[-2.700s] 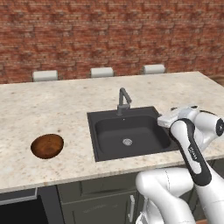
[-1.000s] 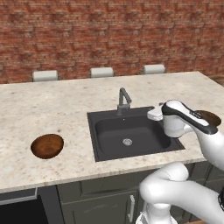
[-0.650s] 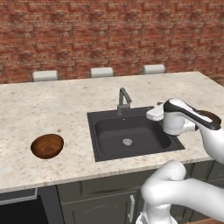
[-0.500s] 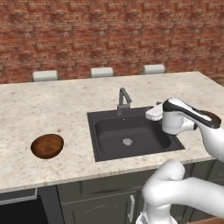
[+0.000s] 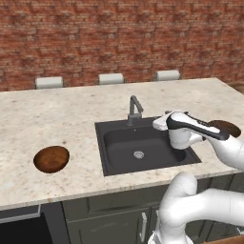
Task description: Rinse each bowl for a few seconds and place them down in the sink or on the counter.
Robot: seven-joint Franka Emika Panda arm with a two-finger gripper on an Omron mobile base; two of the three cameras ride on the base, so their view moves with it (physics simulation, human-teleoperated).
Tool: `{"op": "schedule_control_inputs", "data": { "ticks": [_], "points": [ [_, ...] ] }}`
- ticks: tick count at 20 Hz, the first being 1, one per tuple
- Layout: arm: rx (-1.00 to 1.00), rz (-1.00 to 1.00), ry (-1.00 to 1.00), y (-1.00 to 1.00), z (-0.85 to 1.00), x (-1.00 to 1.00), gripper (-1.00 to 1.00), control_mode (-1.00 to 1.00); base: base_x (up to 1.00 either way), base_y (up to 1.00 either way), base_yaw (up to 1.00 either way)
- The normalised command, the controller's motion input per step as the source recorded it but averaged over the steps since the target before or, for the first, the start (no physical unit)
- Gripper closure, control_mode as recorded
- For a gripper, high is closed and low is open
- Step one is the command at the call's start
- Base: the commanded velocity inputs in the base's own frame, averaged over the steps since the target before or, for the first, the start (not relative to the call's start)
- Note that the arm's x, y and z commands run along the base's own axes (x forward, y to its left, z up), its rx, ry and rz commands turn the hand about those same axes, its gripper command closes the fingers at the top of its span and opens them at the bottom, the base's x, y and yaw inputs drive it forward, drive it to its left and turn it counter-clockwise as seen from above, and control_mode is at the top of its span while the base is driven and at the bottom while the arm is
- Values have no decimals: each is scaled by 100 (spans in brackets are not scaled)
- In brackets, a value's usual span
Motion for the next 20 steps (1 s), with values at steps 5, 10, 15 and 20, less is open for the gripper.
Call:
{"op": "schedule_control_inputs", "data": {
  "ticks": [5,10,15,20],
  "points": [
    [0,4,0,0,-1,30,-100,-100,0,0,0],
    [1,4,0,-1,0,34,-100,-100,0,0,0],
    [2,4,0,-1,-5,27,-100,-100,0,0,0],
    [2,5,0,-2,-9,23,-100,-100,0,0,0]
  ]
}}
